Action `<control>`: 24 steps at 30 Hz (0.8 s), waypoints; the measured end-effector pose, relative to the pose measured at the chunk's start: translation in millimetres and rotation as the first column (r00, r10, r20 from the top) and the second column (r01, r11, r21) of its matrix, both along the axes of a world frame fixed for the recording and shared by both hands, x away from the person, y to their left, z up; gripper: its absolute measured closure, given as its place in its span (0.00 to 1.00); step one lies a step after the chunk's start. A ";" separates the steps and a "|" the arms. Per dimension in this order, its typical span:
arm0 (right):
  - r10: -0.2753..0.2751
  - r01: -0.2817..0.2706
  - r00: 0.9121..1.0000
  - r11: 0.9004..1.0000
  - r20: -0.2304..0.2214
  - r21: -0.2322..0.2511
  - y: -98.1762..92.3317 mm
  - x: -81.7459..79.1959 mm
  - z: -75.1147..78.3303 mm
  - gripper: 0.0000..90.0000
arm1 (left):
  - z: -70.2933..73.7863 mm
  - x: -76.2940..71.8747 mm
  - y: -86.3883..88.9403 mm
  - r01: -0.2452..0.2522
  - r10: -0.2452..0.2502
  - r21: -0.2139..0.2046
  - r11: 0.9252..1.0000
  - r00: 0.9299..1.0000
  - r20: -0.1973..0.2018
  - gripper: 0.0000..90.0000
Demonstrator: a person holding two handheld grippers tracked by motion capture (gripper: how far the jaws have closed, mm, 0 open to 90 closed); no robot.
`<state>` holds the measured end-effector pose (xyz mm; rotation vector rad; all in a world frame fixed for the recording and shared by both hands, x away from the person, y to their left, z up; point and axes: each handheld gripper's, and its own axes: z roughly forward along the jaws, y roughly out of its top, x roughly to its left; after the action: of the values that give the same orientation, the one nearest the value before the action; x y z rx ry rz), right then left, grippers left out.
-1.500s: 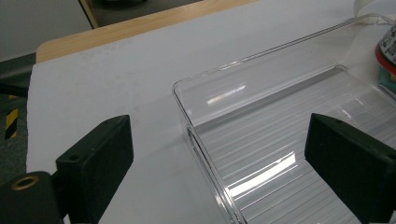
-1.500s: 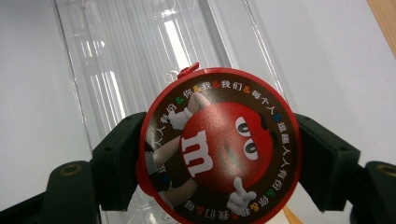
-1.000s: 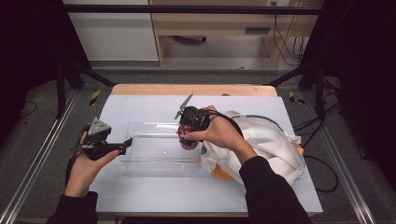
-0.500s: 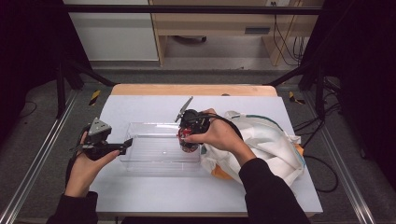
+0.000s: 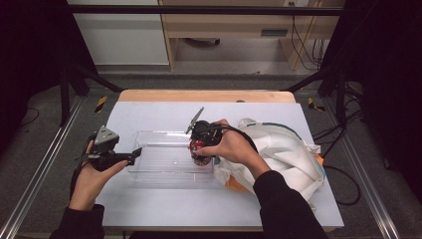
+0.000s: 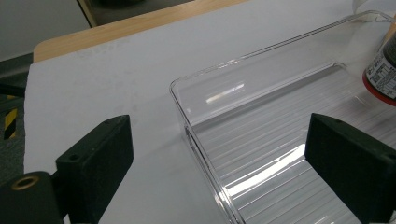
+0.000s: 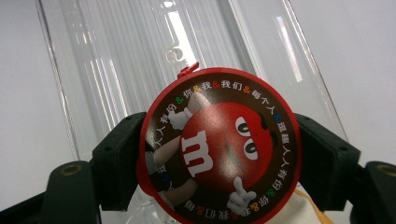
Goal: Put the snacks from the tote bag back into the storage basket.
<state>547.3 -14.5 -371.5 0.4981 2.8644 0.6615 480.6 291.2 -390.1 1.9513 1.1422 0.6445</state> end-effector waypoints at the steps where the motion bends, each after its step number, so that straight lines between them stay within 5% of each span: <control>1: 0.005 -0.005 1.000 1.000 -0.001 -0.003 0.2 0.3 -0.2 0.28 | -0.1 0.1 0.1 0.000 0.000 0.000 1.000 1.000 0.000 0.09; 24: 0.011 -0.011 1.000 1.000 -0.009 -0.013 0.4 2.1 -11.7 0.28 | -0.5 0.0 -0.3 0.002 -0.002 -0.001 1.000 1.000 -0.001 0.09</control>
<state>549.4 -14.1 -383.2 0.4855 2.8798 0.6432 480.6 290.9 -390.5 1.9518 1.1409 0.6418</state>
